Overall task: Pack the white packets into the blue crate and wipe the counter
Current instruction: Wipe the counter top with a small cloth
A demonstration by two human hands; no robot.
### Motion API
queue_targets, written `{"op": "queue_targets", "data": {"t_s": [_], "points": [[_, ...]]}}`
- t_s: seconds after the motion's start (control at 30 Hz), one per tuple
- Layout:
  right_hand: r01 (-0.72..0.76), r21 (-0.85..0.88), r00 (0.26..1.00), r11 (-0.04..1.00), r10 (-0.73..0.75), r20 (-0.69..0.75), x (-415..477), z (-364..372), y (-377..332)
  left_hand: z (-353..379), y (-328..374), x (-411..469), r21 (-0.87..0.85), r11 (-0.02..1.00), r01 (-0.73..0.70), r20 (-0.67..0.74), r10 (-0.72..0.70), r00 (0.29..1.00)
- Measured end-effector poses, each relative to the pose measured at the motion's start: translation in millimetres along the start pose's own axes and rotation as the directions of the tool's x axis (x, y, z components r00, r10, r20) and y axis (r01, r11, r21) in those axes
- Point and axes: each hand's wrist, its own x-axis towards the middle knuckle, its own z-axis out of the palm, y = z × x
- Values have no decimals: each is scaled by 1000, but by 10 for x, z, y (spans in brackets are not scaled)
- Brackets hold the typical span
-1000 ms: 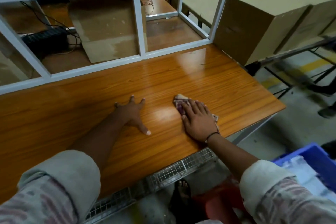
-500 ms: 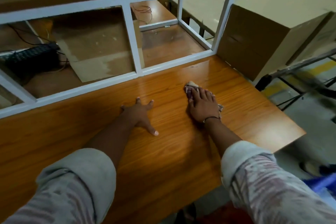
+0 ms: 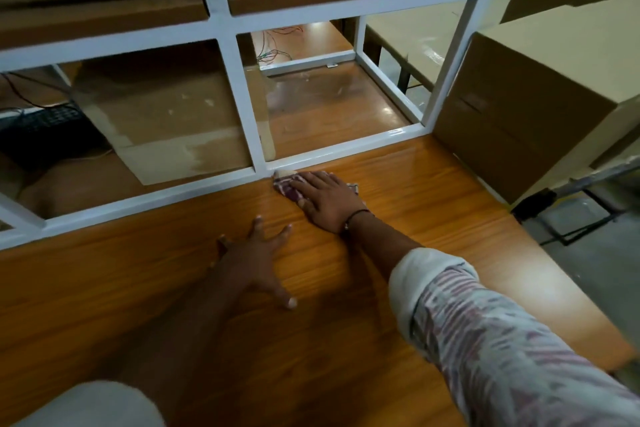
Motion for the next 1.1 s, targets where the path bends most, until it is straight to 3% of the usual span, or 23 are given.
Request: {"op": "queue_targets", "data": {"t_s": [0.1,0.23,0.37,0.43,0.57,1.1], "points": [[-120,42,992,992,122,-40,-92,-110,613,33,-38,27,-32,999,9,1,-9,1000],[-391,55,908,919,395,-140,-389,-324,1541,51,-39,39,-46,999,3,-6,-3,1000],[-551,45,818,833,550,-171,-318,-328,1505,10,-7,50,-53,998,14,24,-13,1000],[-562,49,807,826,560,-187,-287,-308,1385,10,-1,59,-65,998,26,36,-24,999],[-490,63,857,869,494,-148,-416,-380,1636,-7,10,36,-51,998,23,31,-21,999],[-555,128,812,822,569,-129,-422,-503,2224,-44,34,34,-27,999,48,65,-46,997]]}}
